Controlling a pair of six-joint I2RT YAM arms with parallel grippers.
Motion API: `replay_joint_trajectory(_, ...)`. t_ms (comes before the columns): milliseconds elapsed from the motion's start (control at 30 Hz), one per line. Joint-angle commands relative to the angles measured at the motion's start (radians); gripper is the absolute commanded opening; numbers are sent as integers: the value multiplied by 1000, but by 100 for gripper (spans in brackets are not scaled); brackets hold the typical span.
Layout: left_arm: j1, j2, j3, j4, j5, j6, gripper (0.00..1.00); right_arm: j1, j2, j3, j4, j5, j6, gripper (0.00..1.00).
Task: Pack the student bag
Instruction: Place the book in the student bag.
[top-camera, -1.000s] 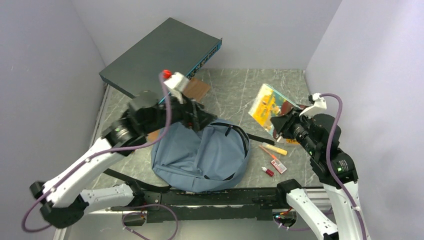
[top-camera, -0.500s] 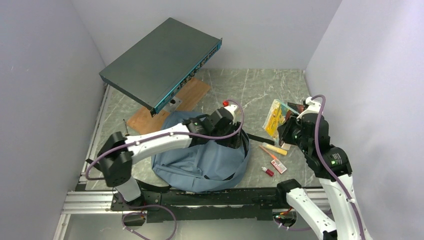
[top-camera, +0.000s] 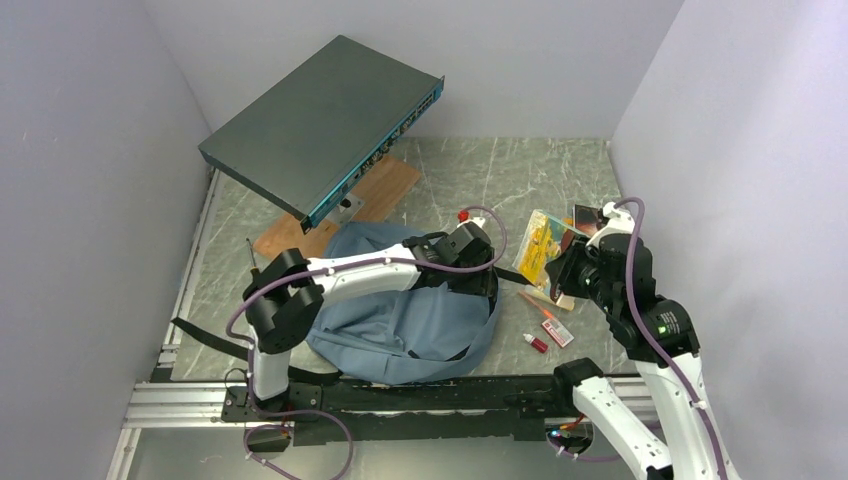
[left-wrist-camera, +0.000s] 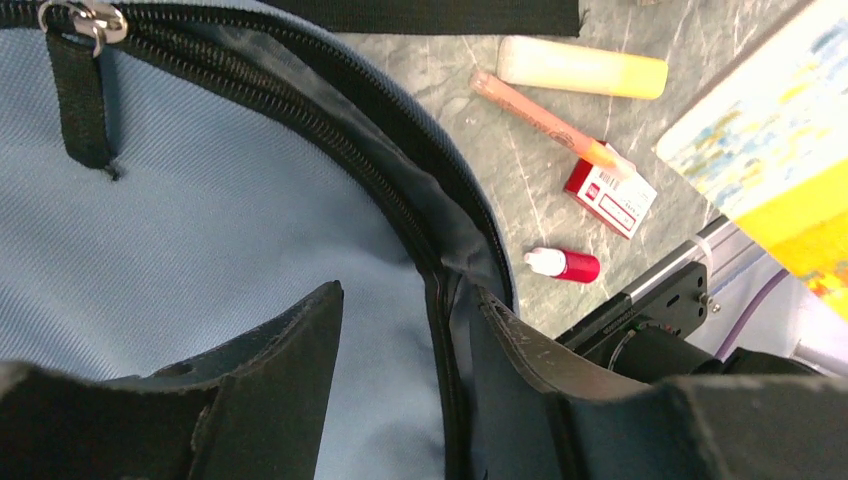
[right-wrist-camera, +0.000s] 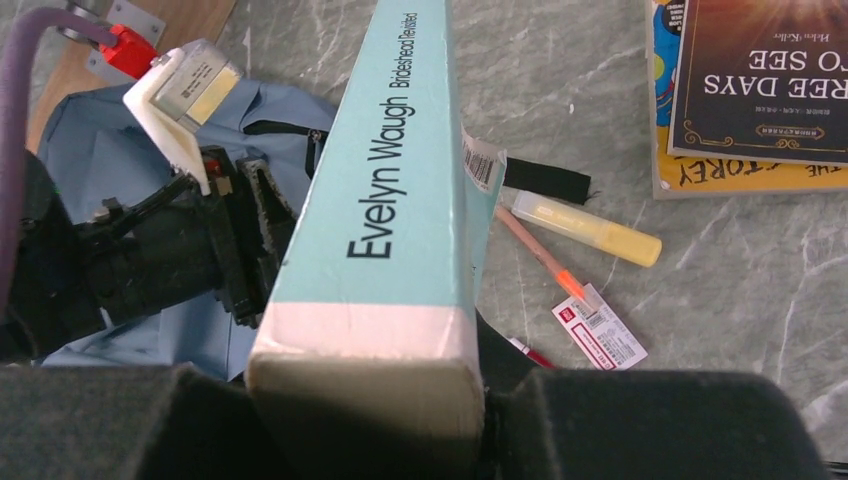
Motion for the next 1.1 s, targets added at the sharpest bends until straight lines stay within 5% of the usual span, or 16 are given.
replay_joint_trajectory(0,-10,31,66,34,-37,-28,54,3,-27,40,121,-5,4,0)
replay_joint_trajectory(400,-23,119,99,11,-60,-36,34,2,-41,27,120,4,-12,0)
replay_joint_trajectory(567,-22,68,112,-20,-130,75,1,1,-37,28,119,-18,-25,0)
replay_joint_trajectory(833,-9,-157,6,14,-150,347,0,1,5,48,133,-225,-45,0)
replay_joint_trajectory(1067,30,-267,-17,-12,-34,422,0,3,32,13,170,-390,28,0)
